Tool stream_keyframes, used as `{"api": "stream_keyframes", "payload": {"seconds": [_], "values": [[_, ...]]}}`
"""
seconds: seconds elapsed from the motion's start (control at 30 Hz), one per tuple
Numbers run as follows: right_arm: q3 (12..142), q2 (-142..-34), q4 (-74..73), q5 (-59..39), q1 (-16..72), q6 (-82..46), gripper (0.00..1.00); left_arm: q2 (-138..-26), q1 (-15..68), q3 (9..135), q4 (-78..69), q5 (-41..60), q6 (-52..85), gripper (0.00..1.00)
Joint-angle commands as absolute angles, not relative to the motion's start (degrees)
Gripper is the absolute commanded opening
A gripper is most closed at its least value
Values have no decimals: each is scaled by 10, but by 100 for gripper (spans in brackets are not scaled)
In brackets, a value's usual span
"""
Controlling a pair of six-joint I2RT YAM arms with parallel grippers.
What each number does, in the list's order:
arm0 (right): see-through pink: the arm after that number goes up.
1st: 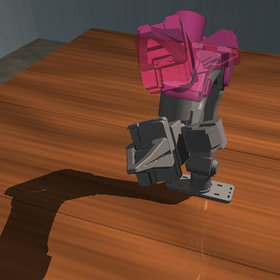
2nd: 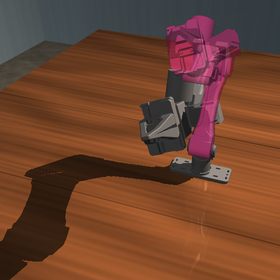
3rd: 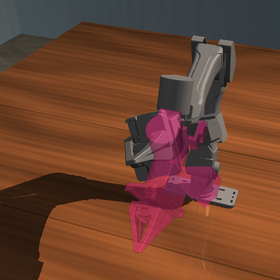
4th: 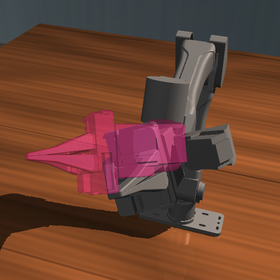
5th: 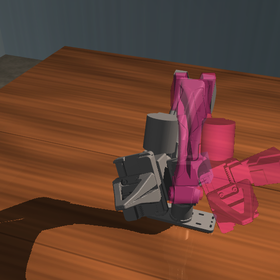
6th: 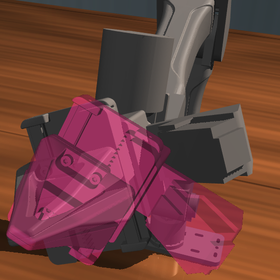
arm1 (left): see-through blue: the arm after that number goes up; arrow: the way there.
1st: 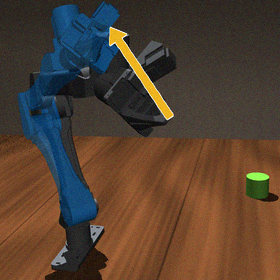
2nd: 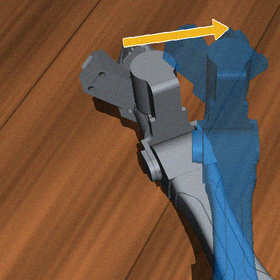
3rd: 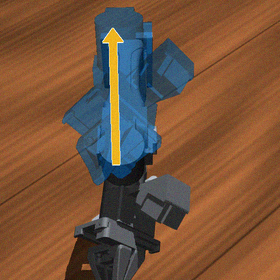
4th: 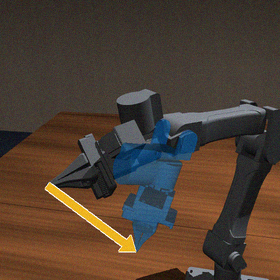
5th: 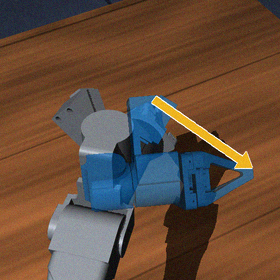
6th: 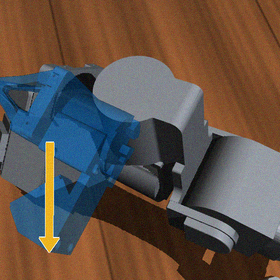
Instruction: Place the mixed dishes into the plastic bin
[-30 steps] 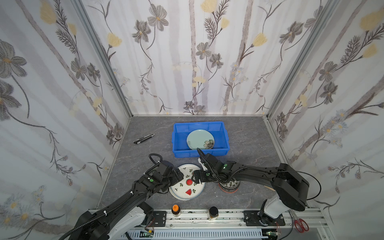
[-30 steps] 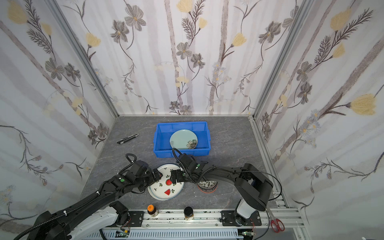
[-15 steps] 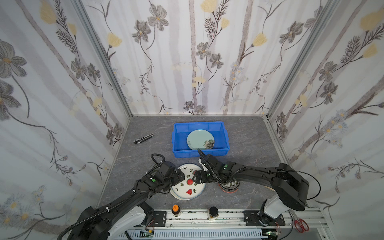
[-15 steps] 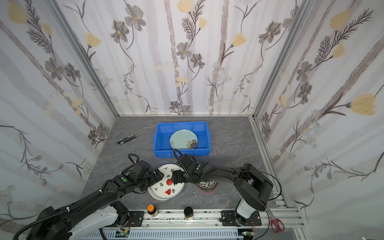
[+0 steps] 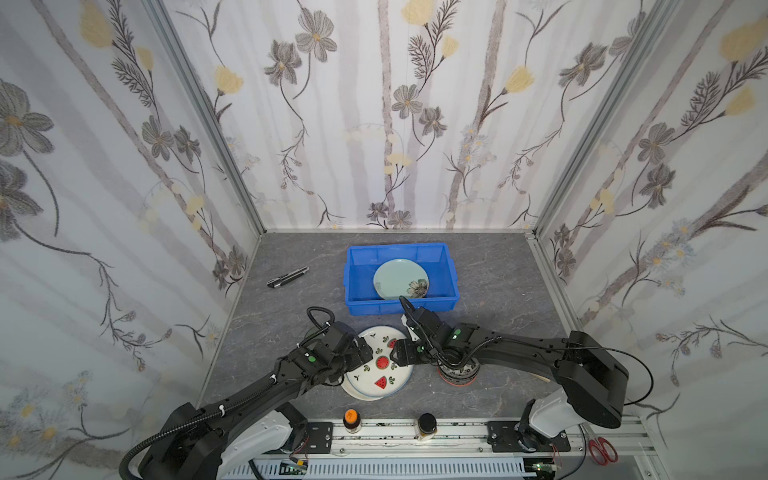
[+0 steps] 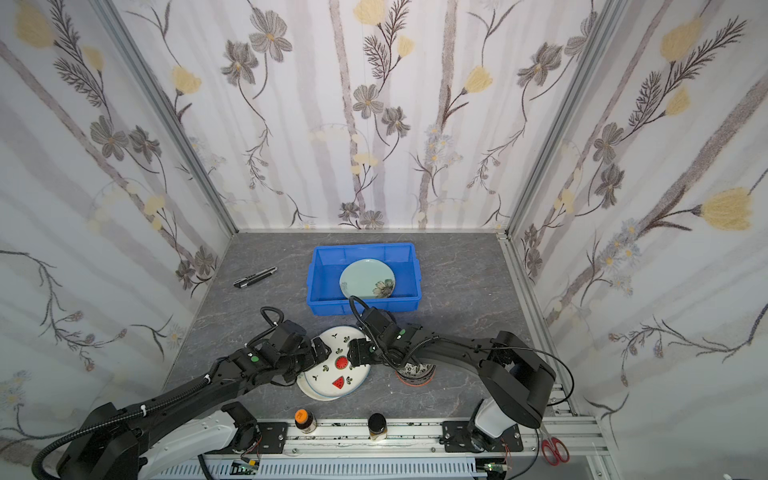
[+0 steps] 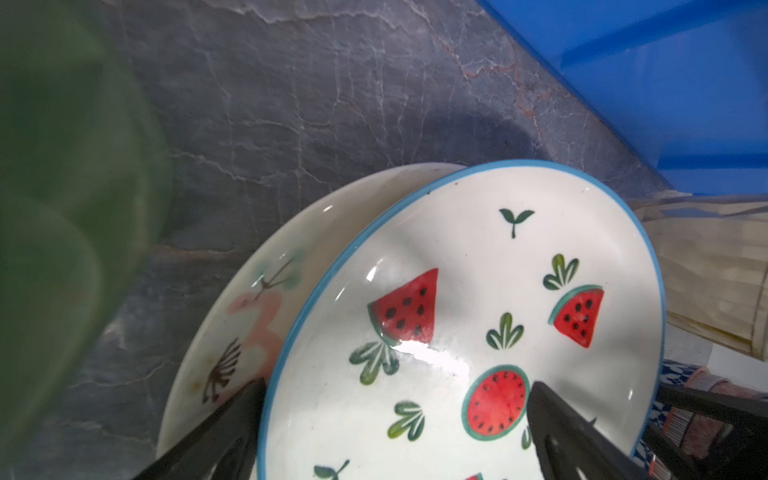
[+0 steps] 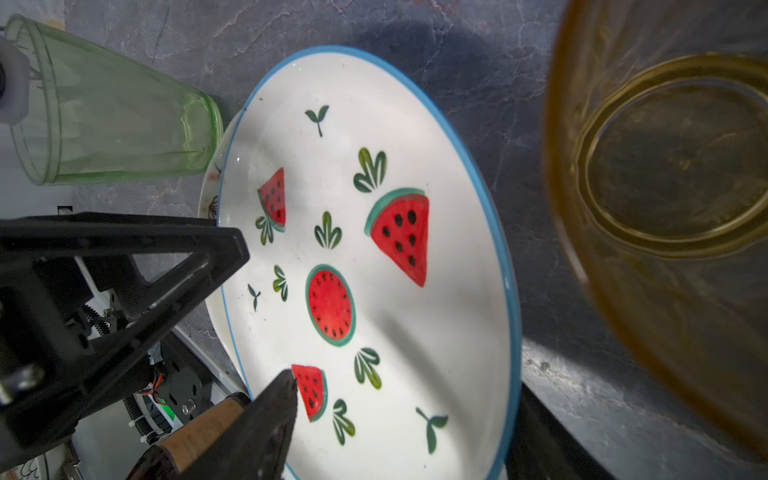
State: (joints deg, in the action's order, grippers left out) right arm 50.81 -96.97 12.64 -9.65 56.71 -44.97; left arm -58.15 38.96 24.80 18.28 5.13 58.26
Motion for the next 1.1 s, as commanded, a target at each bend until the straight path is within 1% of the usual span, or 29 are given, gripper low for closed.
{"api": "stream_keyframes", "payload": {"seconds": [0.0, 0.2, 0.57, 0.83, 1.0, 1.07], "values": [[511, -955, 74, -125, 570, -454, 71, -582, 394, 251, 153, 61, 599, 100], [504, -934, 59, -131, 570, -459, 64, -587, 396, 252, 149, 61, 600, 100], [495, -923, 29, -154, 569, -470, 48, -588, 401, 253, 143, 60, 602, 100], [495, -918, 34, -144, 570, -472, 29, -587, 401, 250, 142, 59, 602, 100], [494, -918, 37, -139, 568, -474, 22, -578, 401, 248, 143, 56, 604, 100], [494, -900, 37, -138, 567, -475, 19, -574, 401, 247, 143, 56, 603, 100]]}}
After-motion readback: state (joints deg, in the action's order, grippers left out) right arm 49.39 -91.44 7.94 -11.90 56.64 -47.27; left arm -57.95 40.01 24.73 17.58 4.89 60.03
